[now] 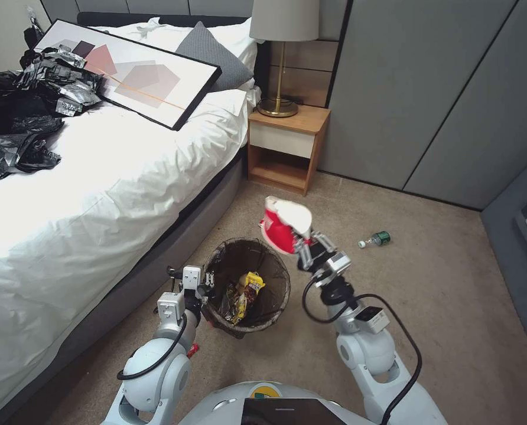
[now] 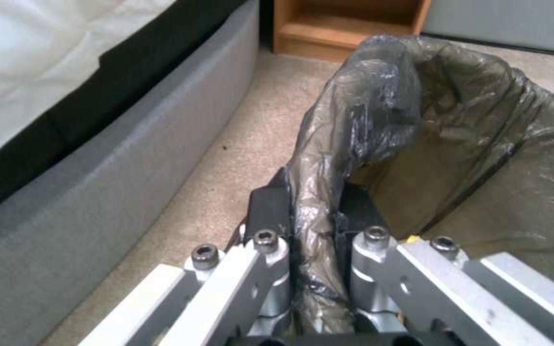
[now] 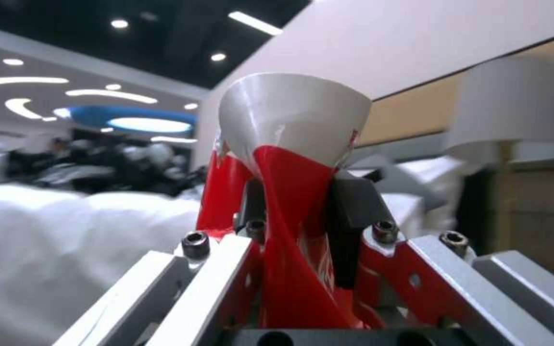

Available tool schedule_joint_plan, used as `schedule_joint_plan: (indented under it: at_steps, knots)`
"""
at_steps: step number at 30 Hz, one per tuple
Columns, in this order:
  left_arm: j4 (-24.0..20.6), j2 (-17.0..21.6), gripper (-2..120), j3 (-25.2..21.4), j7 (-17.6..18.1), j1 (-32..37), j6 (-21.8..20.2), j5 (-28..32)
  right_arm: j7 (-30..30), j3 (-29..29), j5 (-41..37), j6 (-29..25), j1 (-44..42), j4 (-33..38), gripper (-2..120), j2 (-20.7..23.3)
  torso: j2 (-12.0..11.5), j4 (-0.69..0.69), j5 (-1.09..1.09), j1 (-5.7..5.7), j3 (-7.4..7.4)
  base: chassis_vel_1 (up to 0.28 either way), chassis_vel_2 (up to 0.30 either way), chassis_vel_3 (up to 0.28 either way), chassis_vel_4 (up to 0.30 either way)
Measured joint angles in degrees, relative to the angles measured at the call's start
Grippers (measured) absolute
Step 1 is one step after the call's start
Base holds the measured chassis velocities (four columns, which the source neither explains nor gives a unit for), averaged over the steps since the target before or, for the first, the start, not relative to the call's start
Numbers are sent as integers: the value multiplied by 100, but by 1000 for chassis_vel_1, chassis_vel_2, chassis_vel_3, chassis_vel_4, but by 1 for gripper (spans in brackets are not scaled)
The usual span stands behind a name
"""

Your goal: Pick up the trash bin, then pick up the garbage from the floor and place it into the trash bin.

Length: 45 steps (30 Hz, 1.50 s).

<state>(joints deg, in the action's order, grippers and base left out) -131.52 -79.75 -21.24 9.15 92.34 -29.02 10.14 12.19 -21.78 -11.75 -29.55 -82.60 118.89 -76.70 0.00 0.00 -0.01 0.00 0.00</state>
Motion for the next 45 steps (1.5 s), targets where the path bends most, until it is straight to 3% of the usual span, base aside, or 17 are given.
schedule_joint_plan:
  at_steps: [9,12,13,22,31,33,38,40,41,42,45]
  knots:
    - [23,-29,7,80,0,-6,-6,-1,1058,519,-285,-37,-1,-188,10,166,0,1,2,0,0,0,0,0,0]
    - [24,-31,7,83,0,-6,-6,-1,1069,528,-284,-37,-1,-196,10,166,0,1,2,0,0,0,0,0,0]
    - [32,-52,7,110,2,-1,-10,-5,1210,847,-199,-37,10,-506,10,167,0,1,2,0,0,0,0,0,0]
    - [32,-62,7,123,6,-4,-16,-6,1186,1264,171,-187,-12,-1225,10,82,0,0,1,0,0,0,0,0,0]
    - [-10,-58,7,135,6,33,-13,-7,999,1276,326,-344,74,-1722,13,0,0,0,1,0,0,0,0,0,0]
    - [-24,-56,7,136,8,39,-12,-9,986,1247,373,-344,88,-1796,24,6,0,0,1,0,0,0,0,0,0]
    - [-32,-49,7,135,7,41,-12,-9,984,1226,376,-344,90,-1803,36,13,0,0,1,0,0,0,0,0,0]
    - [-45,-35,7,130,9,47,-13,-9,985,1163,376,-343,82,-1770,53,39,0,0,1,0,0,0,0,0,0]
    - [-45,-35,7,130,9,47,-13,-9,985,1163,376,-343,82,-1770,53,39,0,0,1,0,0,0,0,0,0]
    - [-55,-30,7,128,9,47,-16,-9,991,1144,381,-335,57,-1736,64,48,0,0,1,0,0,0,0,0,0]
    - [-57,-24,7,126,9,46,-18,-7,998,1122,389,-332,38,-1721,76,55,0,0,2,0,0,0,0,0,0]
